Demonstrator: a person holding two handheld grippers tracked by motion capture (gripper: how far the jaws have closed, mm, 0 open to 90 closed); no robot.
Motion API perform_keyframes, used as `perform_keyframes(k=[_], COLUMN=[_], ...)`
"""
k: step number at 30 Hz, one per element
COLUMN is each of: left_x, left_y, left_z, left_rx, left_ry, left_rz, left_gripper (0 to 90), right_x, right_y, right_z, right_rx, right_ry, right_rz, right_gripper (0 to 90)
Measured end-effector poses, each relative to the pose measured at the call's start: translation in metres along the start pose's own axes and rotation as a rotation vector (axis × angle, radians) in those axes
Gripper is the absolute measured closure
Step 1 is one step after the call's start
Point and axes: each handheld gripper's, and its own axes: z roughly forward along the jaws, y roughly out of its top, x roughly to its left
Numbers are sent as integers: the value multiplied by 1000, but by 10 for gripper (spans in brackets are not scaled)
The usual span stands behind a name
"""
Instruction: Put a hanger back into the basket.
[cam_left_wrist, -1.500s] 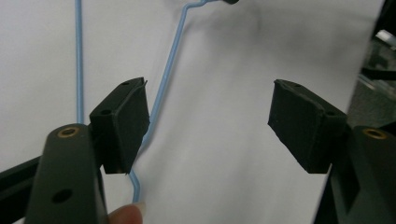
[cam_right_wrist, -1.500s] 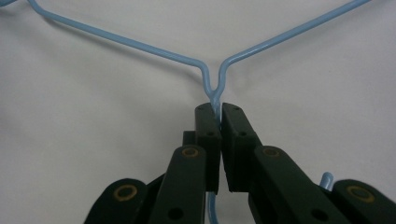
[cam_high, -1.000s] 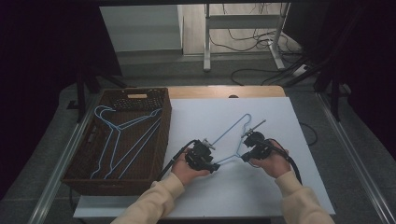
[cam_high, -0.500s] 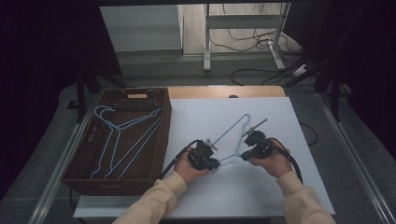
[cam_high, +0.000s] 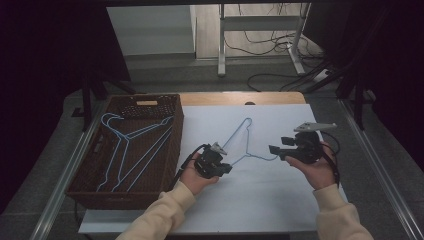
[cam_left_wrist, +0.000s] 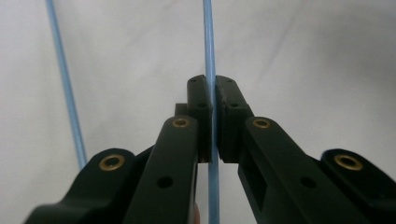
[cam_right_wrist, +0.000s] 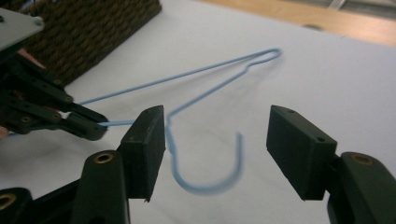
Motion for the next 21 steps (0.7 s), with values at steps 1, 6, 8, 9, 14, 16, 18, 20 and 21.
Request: perform_keyframes(k=[1, 6, 8, 9, 14, 16, 18, 20, 21], left_x=[0, 1, 0, 0, -2, -5, -7, -10, -11], left_y=[0, 2, 4, 4, 8, 10, 10, 11, 11], left_z=[-3, -16, -22, -25, -42, -48, -53, -58, -61], left_rx=[-6, -46, -58, -67, -116, -128, -142, -154, -160], left_ry=[3, -8, -9, -12, -25, -30, -35, -39, -41], left_rz=[-4, -33, -32, -35, -37, -31, -25, -24, -21], left_gripper=[863, 864, 864, 864, 865, 865, 865, 866, 865], right_x=[-2, -8, -11, -13, -23, -27, -31, -33, -33], right_y=[-2, -12, -17, -19, -29, -35, -42, -48, -51], right_z=[-4, -15, -17, -19, -19, -16, -11, -7, -6], right_rx=[-4, -26, -41, -51, -59, -40, -22, -3, 3], right_ry=[9, 13, 2, -7, -33, -45, -48, -51, -46], right_rz=[2, 5, 6, 9, 40, 43, 51, 50, 50], right_gripper=[367, 338, 336, 338, 340, 342, 343, 343, 343])
